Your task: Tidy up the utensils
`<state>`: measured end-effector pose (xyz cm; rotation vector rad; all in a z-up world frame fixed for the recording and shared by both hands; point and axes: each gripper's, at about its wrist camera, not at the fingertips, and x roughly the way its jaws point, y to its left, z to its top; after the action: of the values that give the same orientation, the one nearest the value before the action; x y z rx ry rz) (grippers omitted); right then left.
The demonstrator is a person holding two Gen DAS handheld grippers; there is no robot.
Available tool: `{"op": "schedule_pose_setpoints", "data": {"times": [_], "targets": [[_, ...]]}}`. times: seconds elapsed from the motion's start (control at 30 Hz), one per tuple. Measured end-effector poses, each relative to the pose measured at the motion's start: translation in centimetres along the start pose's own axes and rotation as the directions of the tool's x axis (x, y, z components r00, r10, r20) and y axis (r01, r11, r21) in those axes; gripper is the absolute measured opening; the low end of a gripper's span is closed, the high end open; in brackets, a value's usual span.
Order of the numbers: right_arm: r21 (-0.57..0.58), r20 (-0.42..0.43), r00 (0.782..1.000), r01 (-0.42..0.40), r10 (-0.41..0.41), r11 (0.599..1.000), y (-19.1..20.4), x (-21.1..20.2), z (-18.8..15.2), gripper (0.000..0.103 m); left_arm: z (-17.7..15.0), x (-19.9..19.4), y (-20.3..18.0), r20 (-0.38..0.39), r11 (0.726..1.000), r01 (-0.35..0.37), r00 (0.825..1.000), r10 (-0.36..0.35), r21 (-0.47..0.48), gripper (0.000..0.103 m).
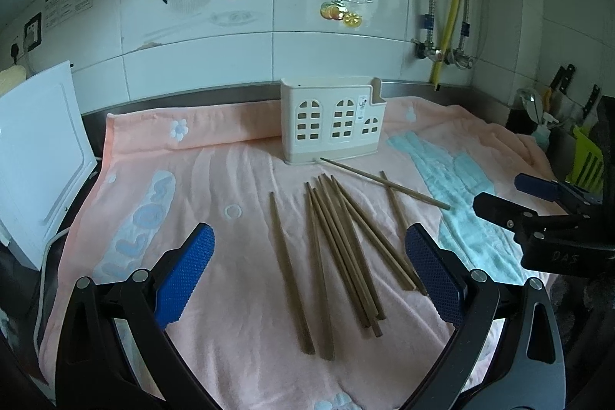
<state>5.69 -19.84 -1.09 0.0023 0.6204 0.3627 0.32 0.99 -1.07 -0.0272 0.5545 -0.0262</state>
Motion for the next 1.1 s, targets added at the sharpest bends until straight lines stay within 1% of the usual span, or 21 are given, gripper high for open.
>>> {"op": "schedule_pose_setpoints", "data": {"times": [0.33,0.4,0.63,0.9,1.1], "targets": [[-0.001,0.0,1.0,0.006,-0.006,1.0,-0.1,-0.1,0.1,0.097,-0.1,0.0,0.5,0.001,1.0,-0.028,1.0,0.028,-0.007,0.098],[-0.002,-0.001,1.0,0.007,-0.007,1.0,-0.1,-0.2,0.2,0.097,-0.1,0.1,0.6,0.005,0.999,-0.042,0.999,0.042,-0.008,0.098],[-0.001,-0.001,1.0,0.009,-0.009,1.0,-0.3,-0.2,0.2,0.097,0.0,0.0,1.5,0.01,0.998,-0.059,0.998,0.06,-0.036,0.098],[0.004,-0.002,1.0,0.012,-0.012,1.0,-0.6,-0.3,0.3,0.097,0.0,0.2,2.0,0.003,0.995,-0.084,0.996,0.085,-0.046,0.098],[0.001,0.001,1.0,0.018,-0.018,1.0,-0.7,-0.5,0.3,0.097,-0.1,-0.2,2.3,0.013,0.994,-0.089,0.996,0.09,-0.055,0.098]]}}
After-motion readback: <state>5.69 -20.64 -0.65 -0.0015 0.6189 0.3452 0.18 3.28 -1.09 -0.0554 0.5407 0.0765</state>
